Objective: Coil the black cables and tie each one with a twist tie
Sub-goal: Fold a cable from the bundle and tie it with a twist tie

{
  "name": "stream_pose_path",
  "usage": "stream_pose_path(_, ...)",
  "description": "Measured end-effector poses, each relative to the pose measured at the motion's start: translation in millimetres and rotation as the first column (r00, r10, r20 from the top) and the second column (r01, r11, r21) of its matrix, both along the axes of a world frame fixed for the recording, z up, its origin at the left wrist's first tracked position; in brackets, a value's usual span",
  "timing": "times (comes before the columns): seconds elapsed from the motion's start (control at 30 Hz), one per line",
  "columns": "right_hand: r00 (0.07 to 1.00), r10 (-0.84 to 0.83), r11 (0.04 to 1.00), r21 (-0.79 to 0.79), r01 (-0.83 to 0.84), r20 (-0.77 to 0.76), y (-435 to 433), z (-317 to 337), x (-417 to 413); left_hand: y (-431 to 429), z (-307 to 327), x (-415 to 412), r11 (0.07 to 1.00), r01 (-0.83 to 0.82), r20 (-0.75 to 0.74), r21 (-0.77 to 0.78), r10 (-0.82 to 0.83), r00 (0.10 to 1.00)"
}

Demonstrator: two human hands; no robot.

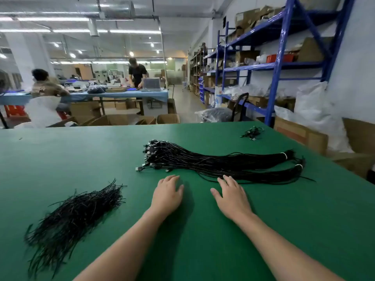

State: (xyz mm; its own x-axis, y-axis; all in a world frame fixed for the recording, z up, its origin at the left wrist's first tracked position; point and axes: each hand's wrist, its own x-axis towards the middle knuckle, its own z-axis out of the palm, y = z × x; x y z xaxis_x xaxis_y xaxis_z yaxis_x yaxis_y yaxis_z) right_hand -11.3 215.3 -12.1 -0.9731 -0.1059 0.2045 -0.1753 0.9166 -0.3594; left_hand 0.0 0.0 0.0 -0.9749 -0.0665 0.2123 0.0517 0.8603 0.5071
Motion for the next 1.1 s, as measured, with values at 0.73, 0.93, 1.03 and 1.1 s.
stream_pose_path(0.73, 0.999, 0.000, 0.994, 0.109, -0.006, 0.052, -7, -16, -38, -19, -7, -78, 0.962, -0.111, -0.255, -0.247, 0.046, 0.966)
stream_pose_path(0.93, 0.997, -0.002, 0.992, 0.125, -0.008, 0.076, -6, -16, -39, -19, 6, -70, 0.952, -0.182, -0.380, -0.246, 0.078, 0.922)
stream_pose_path(1.03, 0.996, -0.009, 0.992, 0.130, -0.003, 0.090, -6, -16, -38, -15, 20, -62, 0.976, -0.142, -0.384, -0.168, 0.068, 0.921)
stream_pose_path(1.1, 0.996, -0.010, 0.992, 0.128, -0.002, 0.094, -6, -16, -38, -14, 30, -55, 0.982, -0.079, -0.302, -0.169, 0.025, 0.953)
